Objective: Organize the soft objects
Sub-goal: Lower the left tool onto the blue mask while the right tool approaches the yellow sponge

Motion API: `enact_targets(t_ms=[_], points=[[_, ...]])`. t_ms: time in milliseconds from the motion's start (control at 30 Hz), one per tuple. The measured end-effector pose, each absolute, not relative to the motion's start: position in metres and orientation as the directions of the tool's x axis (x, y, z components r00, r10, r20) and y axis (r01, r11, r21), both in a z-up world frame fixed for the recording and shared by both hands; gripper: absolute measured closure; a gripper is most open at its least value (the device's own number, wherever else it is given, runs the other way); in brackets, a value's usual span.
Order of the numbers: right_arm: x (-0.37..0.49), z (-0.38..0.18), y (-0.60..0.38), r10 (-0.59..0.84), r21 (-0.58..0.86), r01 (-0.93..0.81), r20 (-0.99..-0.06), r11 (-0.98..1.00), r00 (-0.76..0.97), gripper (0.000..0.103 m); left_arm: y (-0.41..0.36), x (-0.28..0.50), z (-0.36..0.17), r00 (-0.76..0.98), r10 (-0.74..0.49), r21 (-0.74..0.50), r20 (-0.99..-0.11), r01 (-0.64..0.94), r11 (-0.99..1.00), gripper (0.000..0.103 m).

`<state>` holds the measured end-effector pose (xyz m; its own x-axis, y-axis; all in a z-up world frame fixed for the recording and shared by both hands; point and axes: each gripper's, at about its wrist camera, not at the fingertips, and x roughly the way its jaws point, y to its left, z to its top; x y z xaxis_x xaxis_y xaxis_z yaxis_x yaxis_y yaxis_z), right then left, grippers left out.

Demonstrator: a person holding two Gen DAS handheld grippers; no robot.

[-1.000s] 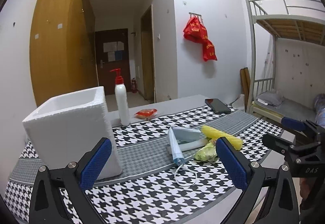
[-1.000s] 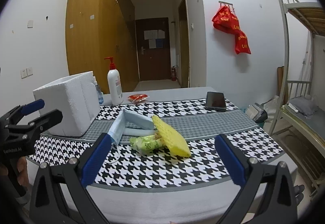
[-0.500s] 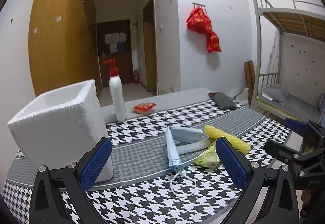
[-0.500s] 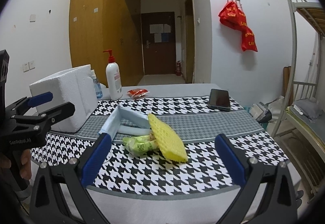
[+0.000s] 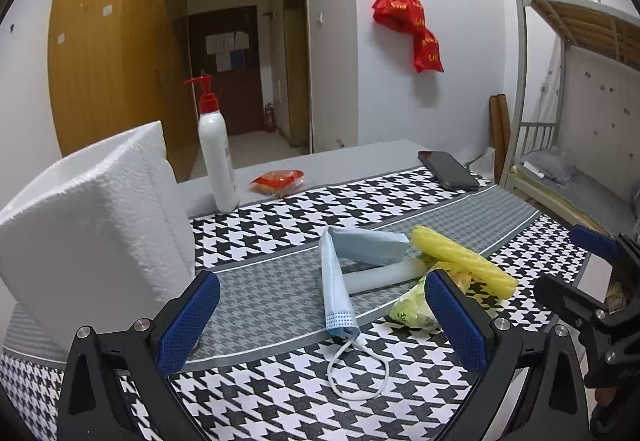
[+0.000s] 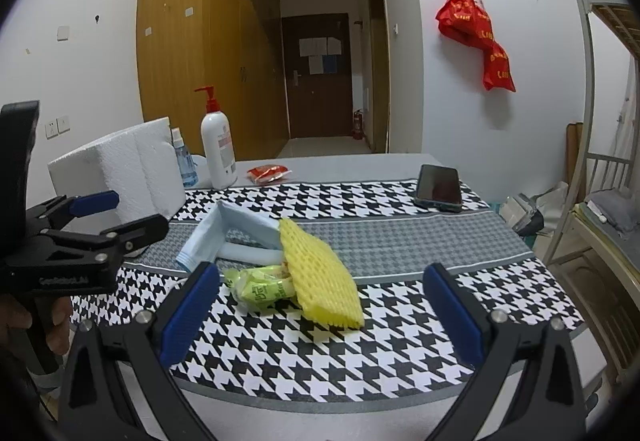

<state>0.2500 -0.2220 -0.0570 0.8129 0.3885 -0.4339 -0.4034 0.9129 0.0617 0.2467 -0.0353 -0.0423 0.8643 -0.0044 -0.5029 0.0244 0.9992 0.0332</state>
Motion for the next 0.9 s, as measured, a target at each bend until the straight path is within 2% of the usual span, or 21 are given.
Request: enact_targets(t_ms=[400, 767, 900], points=[[0.263, -0.063, -0.221, 0.391, 0.057, -0.411, -0.451, 0.91, 0.802, 0.0, -0.032, 0.271, -0.054, 0.828, -0.005, 0.007, -0.561, 0.01, 1.0, 0.002], [0.267, -0.068, -0.219, 0.39, 0.066, -0.408, -0.468, 0.91, 0.793, 0.0, -0.029, 0.29, -0.067, 0.778, -0.035, -0.017, -0.627, 0.032, 0.999, 0.016], [0.27, -0.07, -0.218, 0.384, 0.062, -0.407, -0.479, 0.911, 0.789, 0.0, -0.03, 0.301, -0.074, 0.75, -0.008, 0.012, -0.661, 0.021, 1.0, 0.028]])
